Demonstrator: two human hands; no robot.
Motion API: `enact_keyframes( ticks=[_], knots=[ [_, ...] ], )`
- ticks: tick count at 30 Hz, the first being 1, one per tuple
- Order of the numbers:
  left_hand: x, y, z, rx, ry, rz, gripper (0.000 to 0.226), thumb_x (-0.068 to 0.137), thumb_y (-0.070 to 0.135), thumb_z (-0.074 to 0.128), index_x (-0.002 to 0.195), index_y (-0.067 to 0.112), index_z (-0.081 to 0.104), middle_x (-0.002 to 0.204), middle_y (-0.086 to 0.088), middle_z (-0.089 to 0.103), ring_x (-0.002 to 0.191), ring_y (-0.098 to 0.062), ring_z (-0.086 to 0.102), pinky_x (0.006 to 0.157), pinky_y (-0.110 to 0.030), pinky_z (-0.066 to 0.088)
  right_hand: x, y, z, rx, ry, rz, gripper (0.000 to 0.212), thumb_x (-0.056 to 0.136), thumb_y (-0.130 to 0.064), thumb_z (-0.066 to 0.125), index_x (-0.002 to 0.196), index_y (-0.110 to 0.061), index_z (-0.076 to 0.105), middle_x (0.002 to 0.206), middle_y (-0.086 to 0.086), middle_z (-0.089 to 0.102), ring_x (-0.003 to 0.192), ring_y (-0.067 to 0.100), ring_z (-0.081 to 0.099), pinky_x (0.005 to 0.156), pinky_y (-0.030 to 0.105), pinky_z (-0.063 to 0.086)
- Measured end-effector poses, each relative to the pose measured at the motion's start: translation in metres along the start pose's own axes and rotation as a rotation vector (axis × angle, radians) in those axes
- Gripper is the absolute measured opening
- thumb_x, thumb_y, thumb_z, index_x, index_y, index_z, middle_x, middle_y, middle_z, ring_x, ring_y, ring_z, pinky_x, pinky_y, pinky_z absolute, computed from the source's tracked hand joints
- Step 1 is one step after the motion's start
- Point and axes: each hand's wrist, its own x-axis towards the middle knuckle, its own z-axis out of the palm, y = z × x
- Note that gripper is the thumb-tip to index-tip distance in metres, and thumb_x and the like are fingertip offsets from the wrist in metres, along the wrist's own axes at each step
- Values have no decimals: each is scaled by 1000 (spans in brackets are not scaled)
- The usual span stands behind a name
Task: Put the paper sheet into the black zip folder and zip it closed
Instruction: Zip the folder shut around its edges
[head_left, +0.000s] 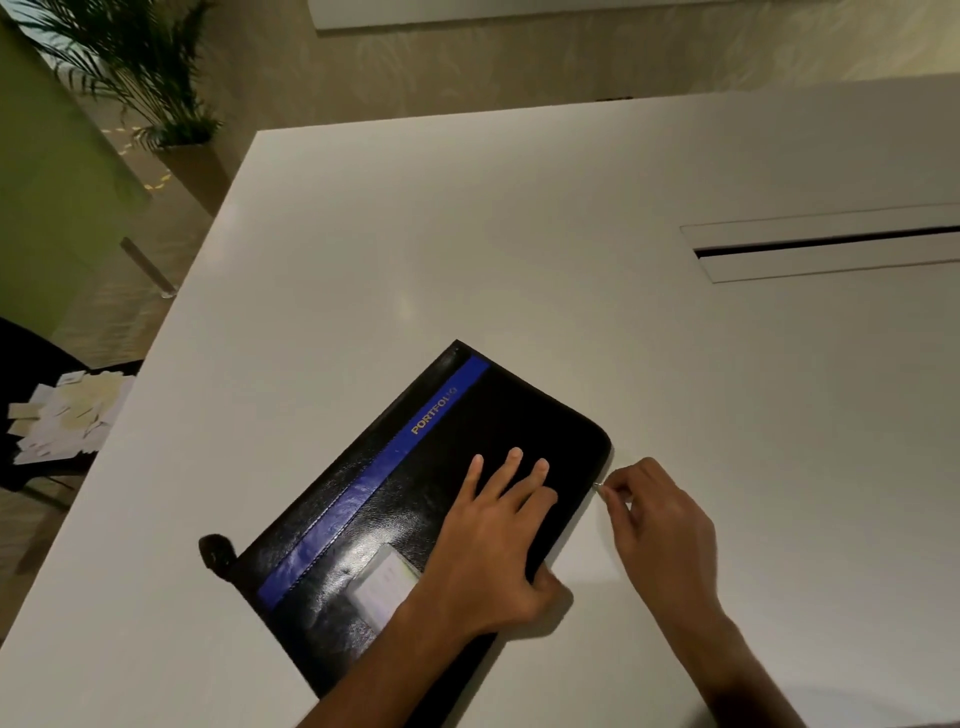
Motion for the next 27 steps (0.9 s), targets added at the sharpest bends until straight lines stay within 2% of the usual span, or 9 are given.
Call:
enact_keyframes(
  ticks=[3,5,10,13,18,20,22,27],
  knots=[
    [-1,11,2,70,-1,-31,73,71,41,64,141,23,56,164,0,50,161,-30,36,127,-67,32,-6,2,-4,29,-10,-8,7,103,-29,73,97,-29,70,93,-13,64,65,18,58,53,39,54],
    [13,22,0,112,2,-83,79,77,48,65,151,23,51,164,-3,47,155,-32,42,120,-67,38,-14,-1,-4,46,-33,-20,5,102,-23,74,99,-26,72,93,-11,66,65,18,59,54,37,56],
    [53,35,1,207,-85,-132,87,89,62,63,163,22,41,177,-12,31,165,-40,25,126,-71,28,-29,0,-6,95,-51,-1,11,99,-13,79,95,-21,73,89,-10,67,65,16,60,55,38,59],
    [53,37,6,216,-129,-116,87,88,64,63,162,21,45,174,-11,39,163,-39,31,125,-71,32,-34,4,-10,67,-56,19,12,99,-15,79,94,-24,72,90,-11,66,65,18,61,53,40,57],
    [46,36,5,184,-126,-67,82,84,58,61,158,24,52,168,-6,50,160,-36,39,123,-68,39,-30,14,-14,61,9,70,16,99,-15,78,95,-28,71,91,-15,65,65,13,62,50,34,55],
    [42,37,4,158,-113,-44,81,81,57,59,156,24,56,166,-4,54,158,-35,43,123,-66,41,-25,18,-18,61,34,82,21,98,-15,78,93,-32,66,91,-17,61,64,10,58,49,28,50],
    [39,39,2,138,-109,-17,81,80,56,57,155,25,56,165,-3,55,158,-34,44,122,-65,41,-20,21,-20,62,43,79,27,97,-15,77,93,-36,62,91,-19,58,63,7,55,49,23,45],
    [33,40,0,124,-125,15,82,77,54,57,154,25,58,164,-2,56,157,-34,45,123,-66,41,-12,26,-24,57,30,46,25,98,-18,76,93,-38,61,93,-20,57,62,6,55,47,24,45]
  ],
)
